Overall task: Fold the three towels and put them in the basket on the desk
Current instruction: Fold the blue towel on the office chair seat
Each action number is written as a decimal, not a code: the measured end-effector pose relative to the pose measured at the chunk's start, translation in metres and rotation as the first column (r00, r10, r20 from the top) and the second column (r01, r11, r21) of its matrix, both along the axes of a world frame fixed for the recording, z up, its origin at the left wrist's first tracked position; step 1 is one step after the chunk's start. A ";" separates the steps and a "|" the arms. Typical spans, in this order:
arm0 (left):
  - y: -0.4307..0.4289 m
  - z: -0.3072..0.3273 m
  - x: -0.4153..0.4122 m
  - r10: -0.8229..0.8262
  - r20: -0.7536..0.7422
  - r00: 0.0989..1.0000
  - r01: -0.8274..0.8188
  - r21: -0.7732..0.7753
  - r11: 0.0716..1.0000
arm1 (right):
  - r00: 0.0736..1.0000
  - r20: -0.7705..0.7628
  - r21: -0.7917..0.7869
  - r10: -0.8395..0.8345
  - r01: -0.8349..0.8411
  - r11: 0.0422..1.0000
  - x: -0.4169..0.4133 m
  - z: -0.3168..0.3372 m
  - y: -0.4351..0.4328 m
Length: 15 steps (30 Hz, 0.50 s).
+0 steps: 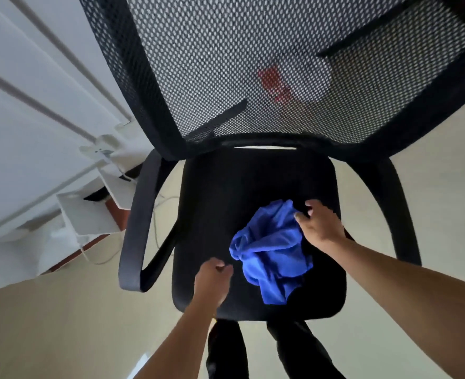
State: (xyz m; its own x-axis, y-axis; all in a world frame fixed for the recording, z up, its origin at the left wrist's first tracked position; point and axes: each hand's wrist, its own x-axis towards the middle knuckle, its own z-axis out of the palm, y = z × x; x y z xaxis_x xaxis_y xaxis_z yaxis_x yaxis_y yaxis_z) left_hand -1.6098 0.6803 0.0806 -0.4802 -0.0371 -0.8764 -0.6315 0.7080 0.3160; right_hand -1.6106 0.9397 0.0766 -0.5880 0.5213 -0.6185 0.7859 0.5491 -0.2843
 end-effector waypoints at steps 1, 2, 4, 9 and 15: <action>0.003 -0.015 -0.007 -0.010 -0.020 1.000 0.011 0.010 1.000 | 0.997 -0.035 0.004 -0.068 0.068 0.998 -0.004 -0.010 -0.002; 0.006 -0.033 -0.012 -0.026 -0.041 0.999 0.027 0.024 0.999 | 0.992 -0.060 0.002 -0.115 0.116 0.993 -0.007 -0.023 -0.006; 0.014 -0.056 -0.018 -0.073 -0.108 0.992 0.076 0.028 0.997 | 0.982 -0.082 -0.003 -0.169 0.169 0.986 -0.008 -0.040 -0.015; 0.023 -0.077 -0.017 -0.097 -0.108 0.989 0.113 0.157 0.981 | 0.946 -0.107 -0.123 -0.306 0.293 0.948 0.027 -0.057 -0.051; 0.001 -0.045 -0.057 0.383 -0.098 0.919 -0.347 0.266 0.900 | 0.857 -0.236 -0.153 -0.459 0.433 0.888 0.087 -0.033 -0.059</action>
